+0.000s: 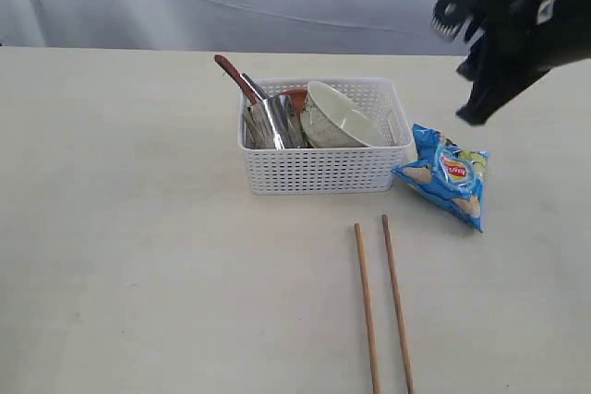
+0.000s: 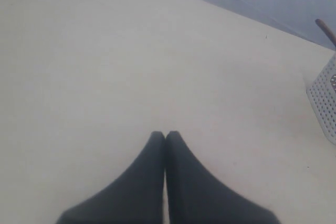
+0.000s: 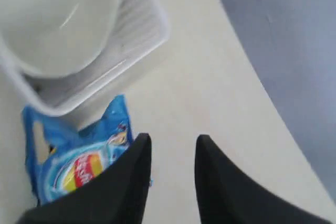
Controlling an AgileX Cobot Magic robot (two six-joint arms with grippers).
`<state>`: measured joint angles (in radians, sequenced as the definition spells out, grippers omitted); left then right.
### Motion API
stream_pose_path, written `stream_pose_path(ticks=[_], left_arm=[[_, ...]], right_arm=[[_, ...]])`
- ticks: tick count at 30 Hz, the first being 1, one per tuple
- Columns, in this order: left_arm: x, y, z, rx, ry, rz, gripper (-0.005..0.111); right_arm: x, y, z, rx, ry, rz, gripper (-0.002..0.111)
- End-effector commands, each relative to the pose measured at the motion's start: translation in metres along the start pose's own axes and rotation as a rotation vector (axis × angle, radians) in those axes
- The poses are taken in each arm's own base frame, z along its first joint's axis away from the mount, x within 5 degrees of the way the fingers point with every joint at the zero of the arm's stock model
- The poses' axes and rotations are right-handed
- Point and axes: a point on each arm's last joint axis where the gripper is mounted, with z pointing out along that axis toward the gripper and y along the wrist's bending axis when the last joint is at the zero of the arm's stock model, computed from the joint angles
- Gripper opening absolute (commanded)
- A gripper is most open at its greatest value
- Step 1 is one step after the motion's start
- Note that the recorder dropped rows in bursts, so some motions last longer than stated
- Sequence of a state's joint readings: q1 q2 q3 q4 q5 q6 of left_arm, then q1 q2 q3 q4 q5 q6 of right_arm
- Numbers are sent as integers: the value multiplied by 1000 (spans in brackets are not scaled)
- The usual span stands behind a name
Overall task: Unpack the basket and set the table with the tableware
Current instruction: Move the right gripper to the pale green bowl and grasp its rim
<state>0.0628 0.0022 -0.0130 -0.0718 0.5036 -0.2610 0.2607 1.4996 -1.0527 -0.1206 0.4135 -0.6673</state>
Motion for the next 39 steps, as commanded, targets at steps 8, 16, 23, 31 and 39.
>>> stream_pose_path(ticks=[8, 16, 23, 31, 39], left_arm=[[1, 0, 1, 6, 1, -3, 0], [1, 0, 1, 6, 1, -3, 0], [1, 0, 1, 6, 1, -3, 0], [1, 0, 1, 6, 1, -3, 0], [1, 0, 1, 6, 1, -3, 0]], right_arm=[[-45, -23, -17, -528, -199, 338, 49], [-58, 4, 38, -644, -167, 299, 64], [-69, 28, 75, -571, -161, 231, 64], [-63, 38, 98, -558, -114, 202, 64], [-57, 46, 114, -579, -86, 216, 64]])
